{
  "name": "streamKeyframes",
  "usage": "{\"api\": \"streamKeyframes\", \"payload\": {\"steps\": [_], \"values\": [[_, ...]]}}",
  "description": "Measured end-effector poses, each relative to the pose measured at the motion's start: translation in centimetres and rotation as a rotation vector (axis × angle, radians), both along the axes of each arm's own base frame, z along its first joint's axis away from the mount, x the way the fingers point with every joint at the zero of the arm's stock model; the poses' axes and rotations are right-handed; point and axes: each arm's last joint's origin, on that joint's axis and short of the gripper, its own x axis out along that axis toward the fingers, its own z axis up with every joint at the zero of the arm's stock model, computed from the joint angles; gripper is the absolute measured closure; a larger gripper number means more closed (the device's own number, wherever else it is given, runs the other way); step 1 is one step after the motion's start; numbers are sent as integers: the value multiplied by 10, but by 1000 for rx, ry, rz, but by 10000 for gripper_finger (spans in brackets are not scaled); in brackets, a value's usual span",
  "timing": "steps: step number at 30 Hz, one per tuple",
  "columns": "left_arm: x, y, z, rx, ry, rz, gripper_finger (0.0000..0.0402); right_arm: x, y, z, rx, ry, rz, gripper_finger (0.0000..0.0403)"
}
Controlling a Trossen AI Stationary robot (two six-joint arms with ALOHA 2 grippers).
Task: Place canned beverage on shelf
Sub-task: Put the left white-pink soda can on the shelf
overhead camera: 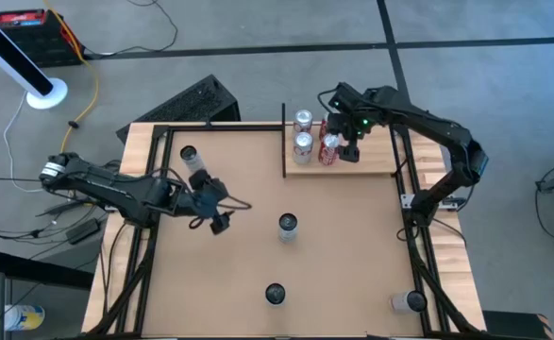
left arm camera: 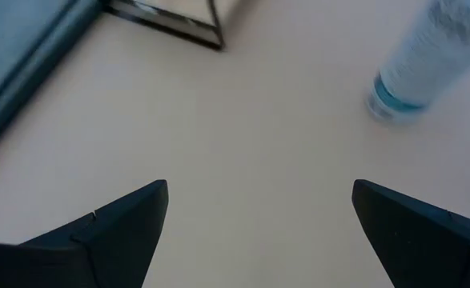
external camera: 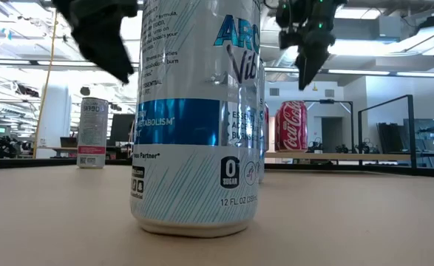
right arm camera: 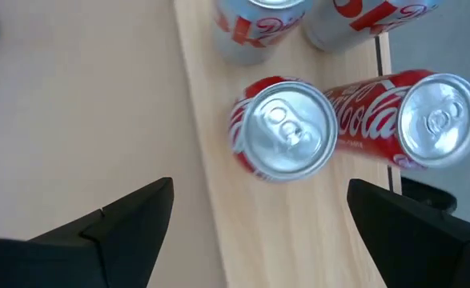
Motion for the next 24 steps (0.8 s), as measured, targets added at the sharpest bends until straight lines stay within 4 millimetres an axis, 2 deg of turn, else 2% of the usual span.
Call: {"api": "streamKeyframes", "payload": {"steps": [4,7,10,13,17,24], "values": [[-3,11,33,54,0,83,20,-6,15,17,23,11,-4,7],[-8,23,52,41,6,181,20,-15,34,28,43,-4,24,7],[-19,41,59,-10,53,348,20,-26,52,41,78,-85,64,7],[-35,63,55,-39,164,515,20,-38,74,51,87,-199,110,7],[-53,85,51,-50,292,668,20,-52,103,48,80,-294,180,7],[-54,104,54,-69,267,662,20,-75,134,21,119,-366,234,7]]}}
